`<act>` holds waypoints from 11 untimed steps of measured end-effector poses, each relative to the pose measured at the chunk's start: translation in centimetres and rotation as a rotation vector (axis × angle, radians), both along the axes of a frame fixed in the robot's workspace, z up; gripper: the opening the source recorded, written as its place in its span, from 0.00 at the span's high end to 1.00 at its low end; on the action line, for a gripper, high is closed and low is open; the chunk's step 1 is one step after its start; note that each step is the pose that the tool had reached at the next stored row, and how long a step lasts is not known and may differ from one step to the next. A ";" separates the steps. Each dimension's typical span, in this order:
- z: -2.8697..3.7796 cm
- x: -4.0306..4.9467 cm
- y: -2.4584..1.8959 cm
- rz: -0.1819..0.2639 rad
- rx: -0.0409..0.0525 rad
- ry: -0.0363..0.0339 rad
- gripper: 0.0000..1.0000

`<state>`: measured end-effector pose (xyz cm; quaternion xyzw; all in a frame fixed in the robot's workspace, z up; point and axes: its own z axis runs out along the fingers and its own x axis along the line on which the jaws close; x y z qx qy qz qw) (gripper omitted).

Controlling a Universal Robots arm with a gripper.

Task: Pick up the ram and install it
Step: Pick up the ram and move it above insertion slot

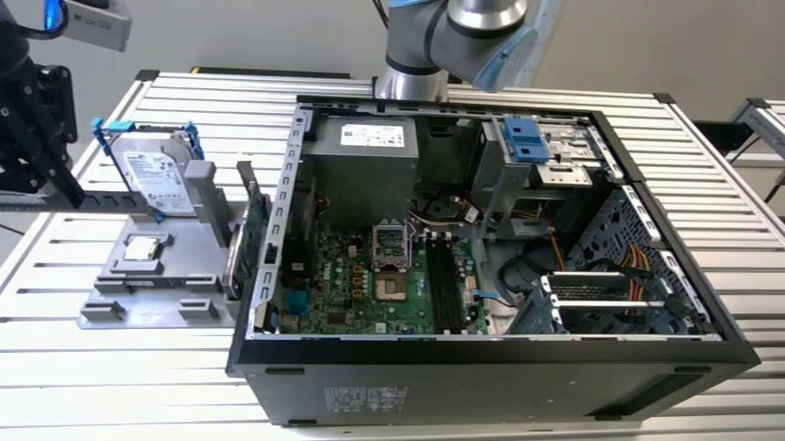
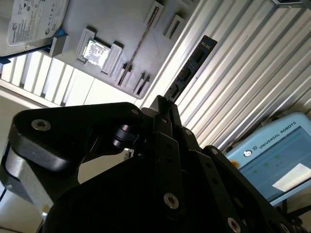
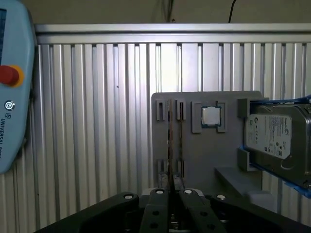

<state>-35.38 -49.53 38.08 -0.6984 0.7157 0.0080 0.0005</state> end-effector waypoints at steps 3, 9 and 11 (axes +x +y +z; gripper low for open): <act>-0.01 0.15 0.05 0.000 0.0001 -0.0001 1.00; -0.01 0.77 0.09 0.000 0.0002 -0.0002 1.00; -0.01 0.98 0.09 0.000 0.0002 -0.0002 1.00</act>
